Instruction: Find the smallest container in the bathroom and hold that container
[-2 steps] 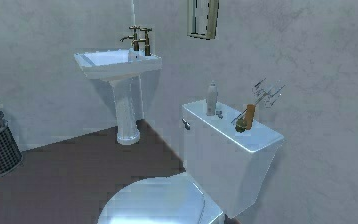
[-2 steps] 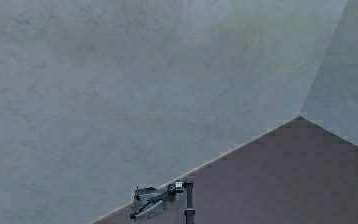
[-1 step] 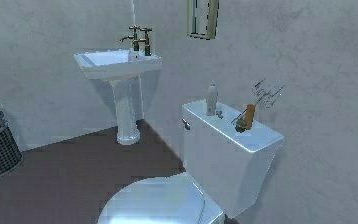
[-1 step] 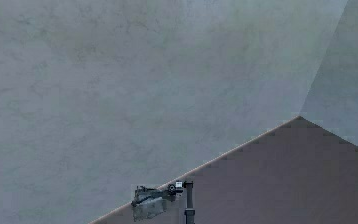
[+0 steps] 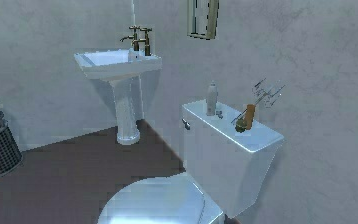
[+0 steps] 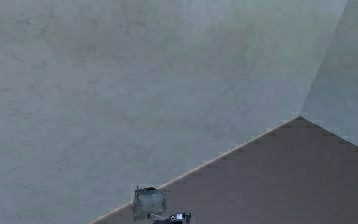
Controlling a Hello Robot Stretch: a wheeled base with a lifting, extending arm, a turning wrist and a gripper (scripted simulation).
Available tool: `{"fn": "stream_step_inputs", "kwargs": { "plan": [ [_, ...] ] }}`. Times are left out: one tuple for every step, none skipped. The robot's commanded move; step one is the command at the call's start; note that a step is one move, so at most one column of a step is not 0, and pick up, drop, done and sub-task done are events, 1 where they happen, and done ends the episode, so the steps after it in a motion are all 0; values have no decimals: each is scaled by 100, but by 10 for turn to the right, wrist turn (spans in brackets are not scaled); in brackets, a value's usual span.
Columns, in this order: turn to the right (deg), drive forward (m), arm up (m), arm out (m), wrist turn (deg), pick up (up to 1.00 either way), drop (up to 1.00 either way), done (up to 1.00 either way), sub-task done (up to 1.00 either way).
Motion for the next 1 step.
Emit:
{"fn": "stream_step_inputs", "kwargs": {
  "plan": [
    [0, 0, 0, 0, 0, 100, 0, 0, 0]
  ]
}}
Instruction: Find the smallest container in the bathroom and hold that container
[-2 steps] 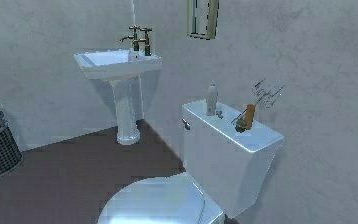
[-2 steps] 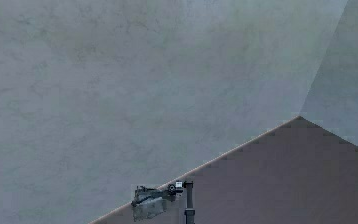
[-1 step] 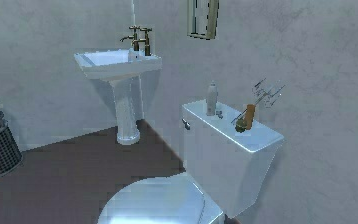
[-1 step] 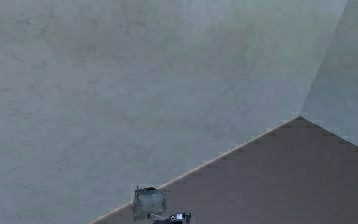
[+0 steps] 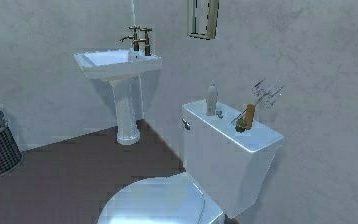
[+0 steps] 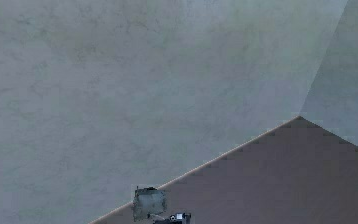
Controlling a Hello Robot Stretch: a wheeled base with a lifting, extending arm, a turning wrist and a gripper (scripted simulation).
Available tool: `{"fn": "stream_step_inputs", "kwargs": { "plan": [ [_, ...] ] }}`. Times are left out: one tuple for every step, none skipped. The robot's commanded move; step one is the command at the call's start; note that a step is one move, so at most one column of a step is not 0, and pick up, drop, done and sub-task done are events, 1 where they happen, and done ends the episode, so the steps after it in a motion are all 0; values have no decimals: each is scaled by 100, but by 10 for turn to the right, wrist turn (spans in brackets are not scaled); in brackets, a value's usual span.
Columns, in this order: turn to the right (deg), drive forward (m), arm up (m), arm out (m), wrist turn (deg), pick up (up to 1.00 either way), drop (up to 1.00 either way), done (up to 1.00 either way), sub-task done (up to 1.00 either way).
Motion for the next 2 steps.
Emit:
{"fn": "stream_step_inputs", "kwargs": {
  "plan": [
    [0, 0, 10, 0, 0, 0, 0, 0, 0],
    [0, 0, 0, 0, 0, 0, 0, 100, 0]
  ]
}}
